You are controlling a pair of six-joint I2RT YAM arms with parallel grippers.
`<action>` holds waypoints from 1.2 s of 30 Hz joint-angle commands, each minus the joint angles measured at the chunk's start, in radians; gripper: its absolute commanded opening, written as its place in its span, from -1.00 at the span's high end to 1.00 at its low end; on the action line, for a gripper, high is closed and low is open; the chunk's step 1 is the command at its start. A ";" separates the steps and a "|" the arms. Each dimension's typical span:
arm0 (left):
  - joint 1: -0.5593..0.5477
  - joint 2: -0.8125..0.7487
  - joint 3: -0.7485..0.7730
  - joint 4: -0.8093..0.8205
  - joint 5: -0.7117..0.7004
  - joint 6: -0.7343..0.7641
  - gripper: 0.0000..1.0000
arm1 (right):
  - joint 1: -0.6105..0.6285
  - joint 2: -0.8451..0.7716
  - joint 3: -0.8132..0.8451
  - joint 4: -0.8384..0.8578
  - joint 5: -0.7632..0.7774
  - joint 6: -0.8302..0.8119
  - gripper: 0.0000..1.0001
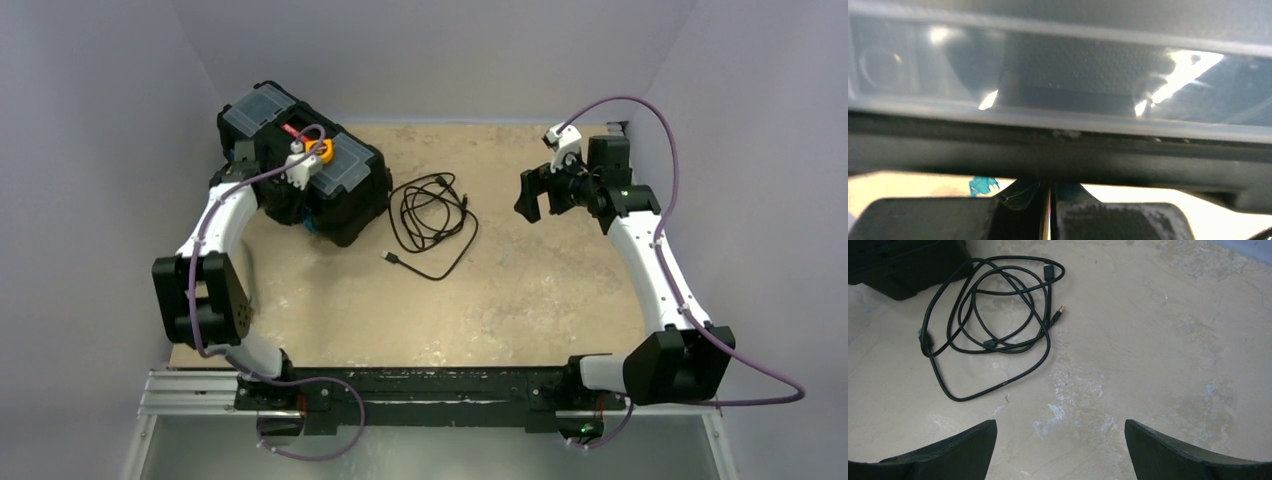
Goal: Open the umbrella
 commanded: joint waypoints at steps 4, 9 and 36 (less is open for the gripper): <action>-0.042 0.303 0.422 0.159 -0.042 -0.193 1.00 | -0.002 0.000 0.016 0.027 -0.033 -0.008 -0.97; -0.060 0.439 0.622 0.164 -0.079 -0.188 1.00 | -0.002 0.028 0.044 0.028 -0.030 -0.012 -0.98; -0.105 0.632 0.988 0.069 -0.008 -0.259 -0.22 | -0.001 0.133 0.132 0.016 -0.041 -0.023 -0.98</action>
